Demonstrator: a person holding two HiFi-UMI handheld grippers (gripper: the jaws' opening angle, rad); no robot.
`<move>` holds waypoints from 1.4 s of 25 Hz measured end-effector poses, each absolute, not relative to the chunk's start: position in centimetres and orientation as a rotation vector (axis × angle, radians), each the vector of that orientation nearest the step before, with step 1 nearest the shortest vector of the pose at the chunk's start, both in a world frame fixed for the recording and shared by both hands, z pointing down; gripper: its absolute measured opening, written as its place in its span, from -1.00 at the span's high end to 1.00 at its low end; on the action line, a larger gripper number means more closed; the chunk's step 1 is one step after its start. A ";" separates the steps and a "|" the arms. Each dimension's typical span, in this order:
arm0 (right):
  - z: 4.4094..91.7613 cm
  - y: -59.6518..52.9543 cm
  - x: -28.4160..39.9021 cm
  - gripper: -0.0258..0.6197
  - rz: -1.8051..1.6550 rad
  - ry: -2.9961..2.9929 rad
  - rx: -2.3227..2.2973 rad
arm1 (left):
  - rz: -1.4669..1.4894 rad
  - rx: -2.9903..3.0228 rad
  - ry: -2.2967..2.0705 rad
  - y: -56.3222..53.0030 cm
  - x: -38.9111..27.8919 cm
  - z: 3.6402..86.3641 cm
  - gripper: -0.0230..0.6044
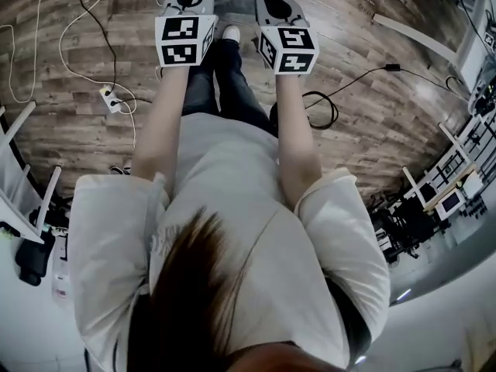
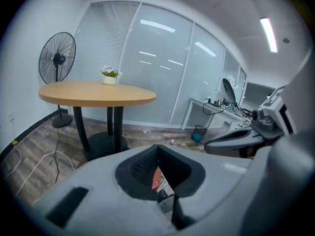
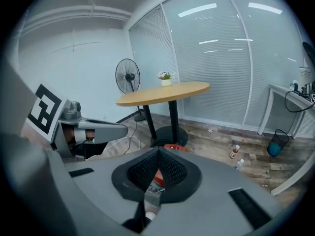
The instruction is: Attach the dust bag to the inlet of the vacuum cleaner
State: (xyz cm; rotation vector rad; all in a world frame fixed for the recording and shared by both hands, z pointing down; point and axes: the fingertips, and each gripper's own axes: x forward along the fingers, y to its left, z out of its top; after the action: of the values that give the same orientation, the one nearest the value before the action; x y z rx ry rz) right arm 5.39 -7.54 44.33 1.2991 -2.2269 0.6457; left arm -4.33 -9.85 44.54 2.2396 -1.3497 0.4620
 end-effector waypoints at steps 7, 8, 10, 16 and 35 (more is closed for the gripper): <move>37.5 -7.1 4.8 0.92 0.552 -2.300 1.330 | 0.398 2.350 -1.348 -9.4 -3.7 37.9 0.87; 36.6 -6.9 4.8 0.92 0.553 -2.312 1.343 | 0.396 2.375 -1.340 -9.1 -3.5 36.9 0.87; 34.7 -6.8 4.9 0.92 0.547 -2.343 1.368 | 0.378 2.418 -1.332 -8.8 -3.2 34.9 0.87; 30.0 -6.0 4.5 0.92 0.538 -2.422 1.403 | 0.317 2.521 -1.299 -8.2 -2.4 30.1 0.87; 19.9 -3.4 4.0 0.92 0.417 -2.622 1.423 | 0.104 2.665 -1.330 -5.5 -4.5 18.6 0.87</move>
State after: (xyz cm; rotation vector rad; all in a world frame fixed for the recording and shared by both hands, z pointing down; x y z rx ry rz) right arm 4.03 -3.41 19.89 1.4231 -2.6218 0.4167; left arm -4.49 -5.49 18.55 2.6652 -1.3300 0.1037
